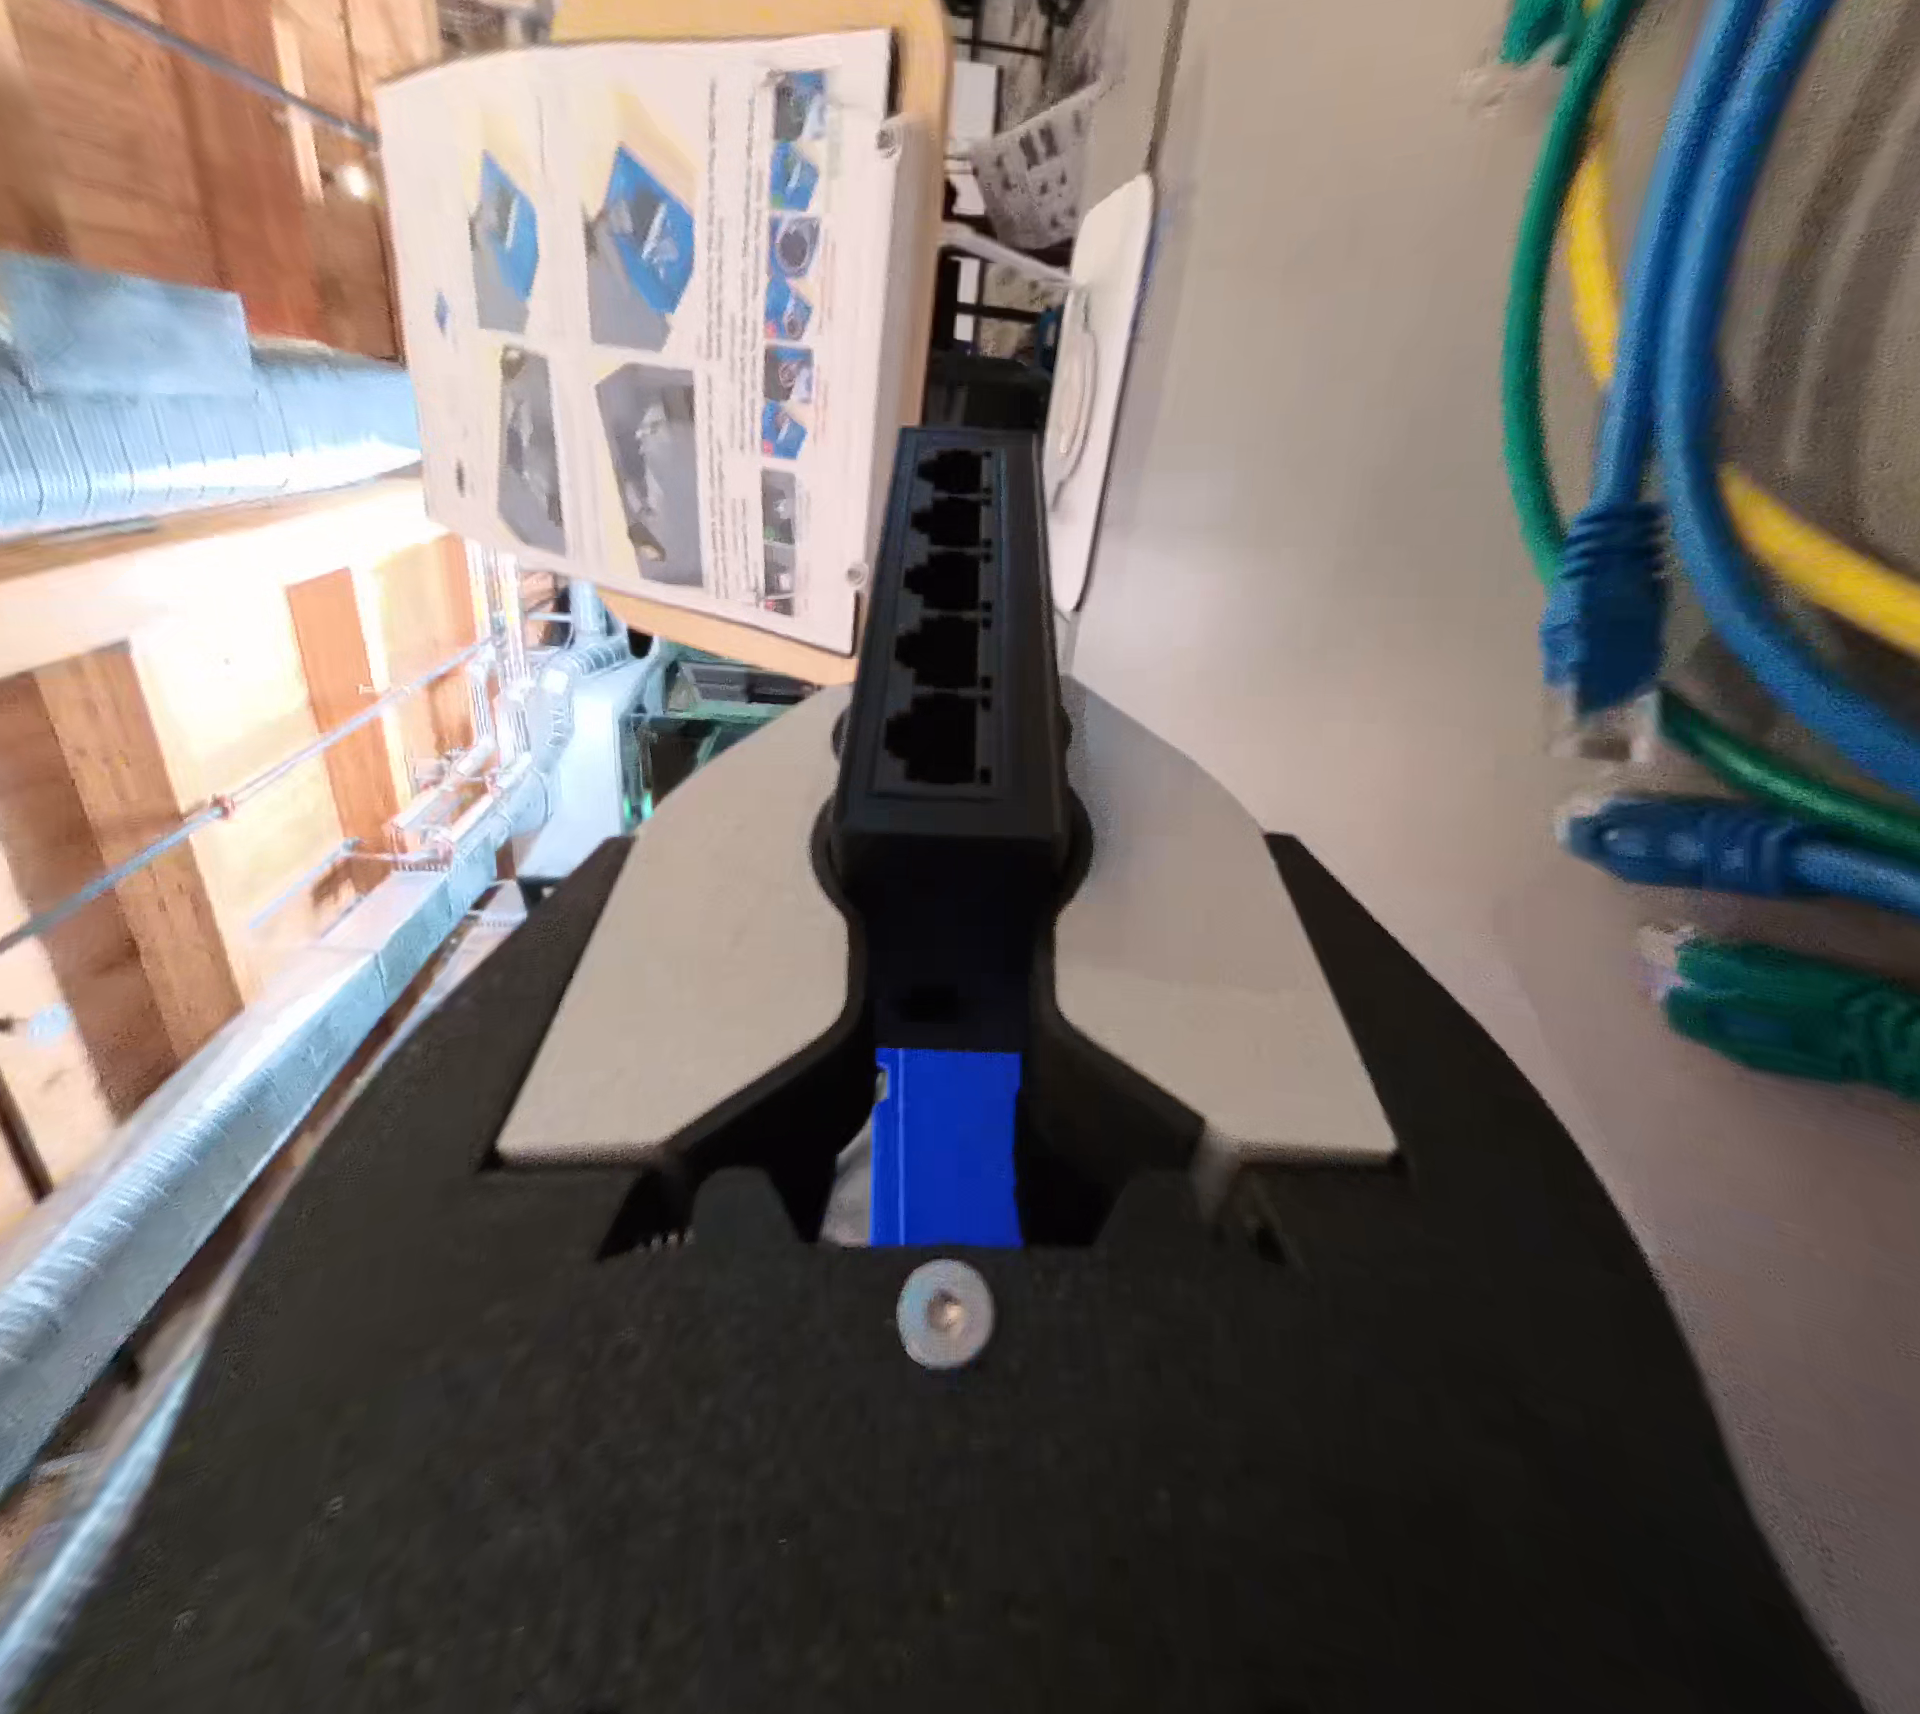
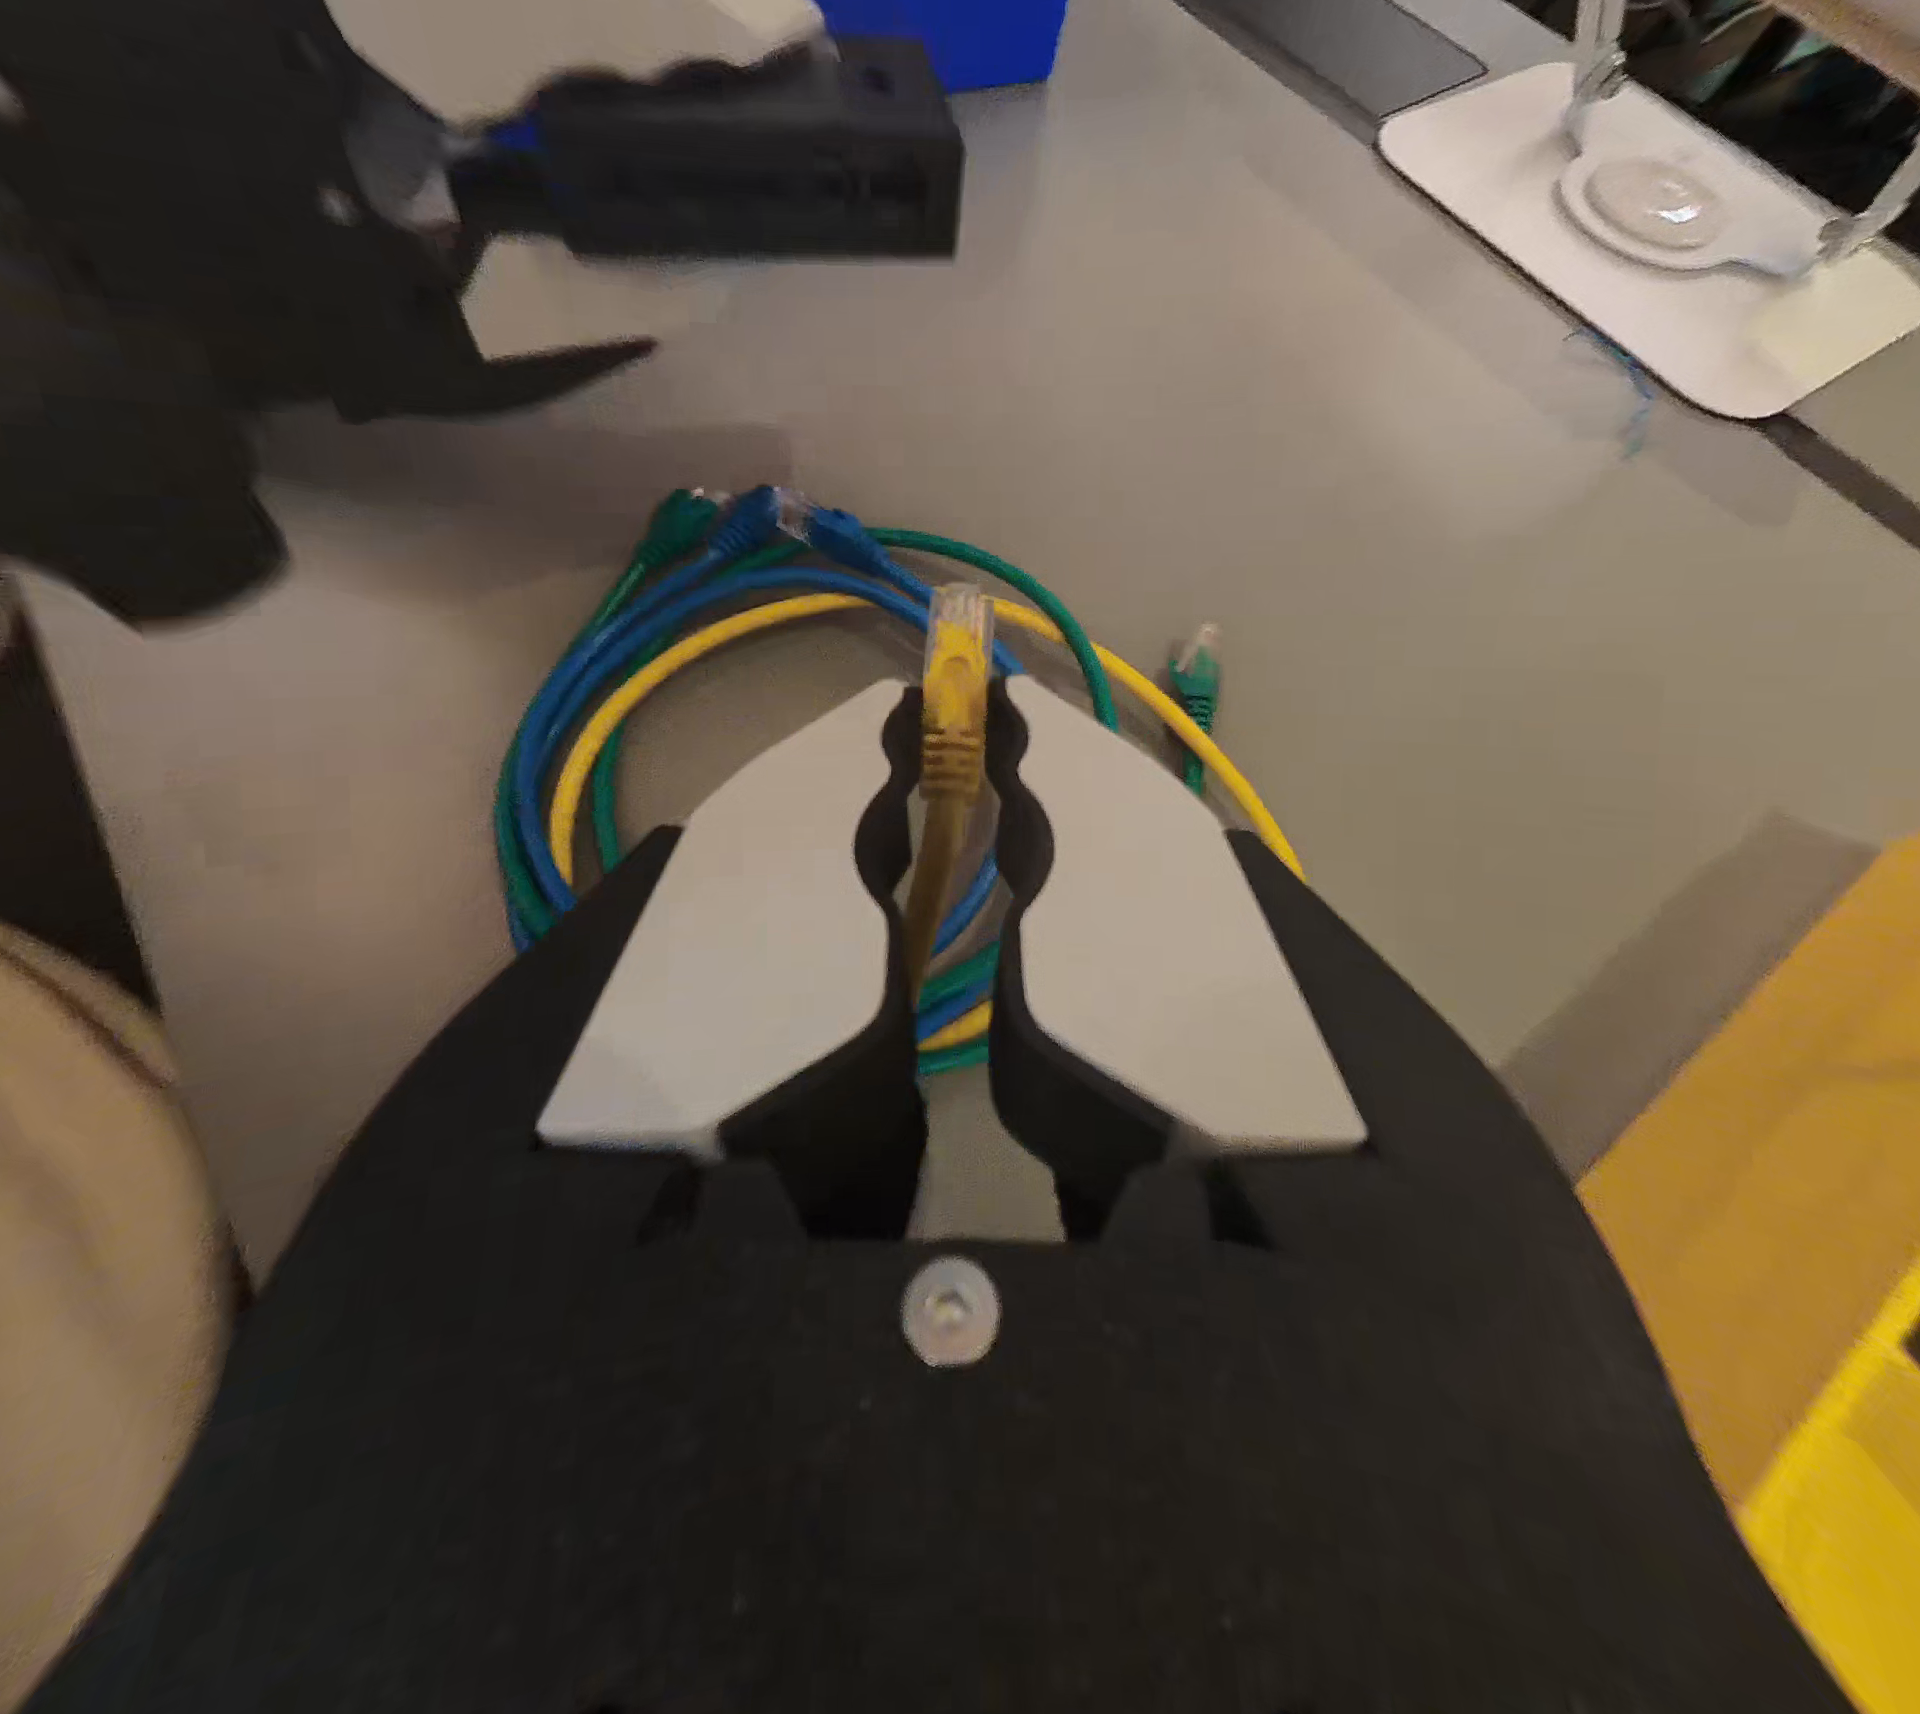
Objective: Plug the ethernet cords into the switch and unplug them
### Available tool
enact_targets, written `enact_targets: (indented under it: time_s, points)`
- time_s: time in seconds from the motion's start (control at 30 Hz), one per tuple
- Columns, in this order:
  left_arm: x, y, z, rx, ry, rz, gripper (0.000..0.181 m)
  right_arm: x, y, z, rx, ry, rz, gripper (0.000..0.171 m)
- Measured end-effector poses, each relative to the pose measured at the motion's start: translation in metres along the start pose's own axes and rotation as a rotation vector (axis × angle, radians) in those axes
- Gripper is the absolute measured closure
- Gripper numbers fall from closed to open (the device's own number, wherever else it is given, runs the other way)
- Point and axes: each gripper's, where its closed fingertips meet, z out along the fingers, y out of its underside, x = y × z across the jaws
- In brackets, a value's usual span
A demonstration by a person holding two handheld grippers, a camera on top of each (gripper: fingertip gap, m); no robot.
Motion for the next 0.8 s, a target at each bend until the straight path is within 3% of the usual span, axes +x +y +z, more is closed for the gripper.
enact_targets:
  time_s: [0.1, 0.23, 0.33, 0.6, 0.67, 0.8]
  points:
    - [0.010, -0.009, 0.000, 0.032, 0.027, 0.001, 0.152, -0.005, -0.003, -0.004, 0.012, -0.049, 0.006, 0.159]
    - [0.012, -0.007, 0.000, 0.042, 0.056, -0.049, 0.152, -0.032, 0.004, 0.016, -0.025, -0.173, -0.018, 0.158]
    - [0.018, -0.004, 0.000, 0.038, 0.061, -0.036, 0.152, -0.058, 0.010, 0.032, -0.058, -0.282, -0.020, 0.137]
    - [0.024, -0.005, -0.002, 0.086, 0.132, -0.117, 0.152, -0.048, -0.019, 0.019, 0.065, -0.296, -0.015, 0.132]
    - [0.036, -0.017, -0.008, 0.195, 0.299, -0.260, 0.151, -0.045, -0.025, 0.023, 0.093, -0.250, -0.209, 0.122]
    - [0.047, -0.052, -0.042, 0.538, 0.726, -0.586, 0.152, -0.042, -0.035, 0.039, 0.093, -0.178, -0.578, 0.120]
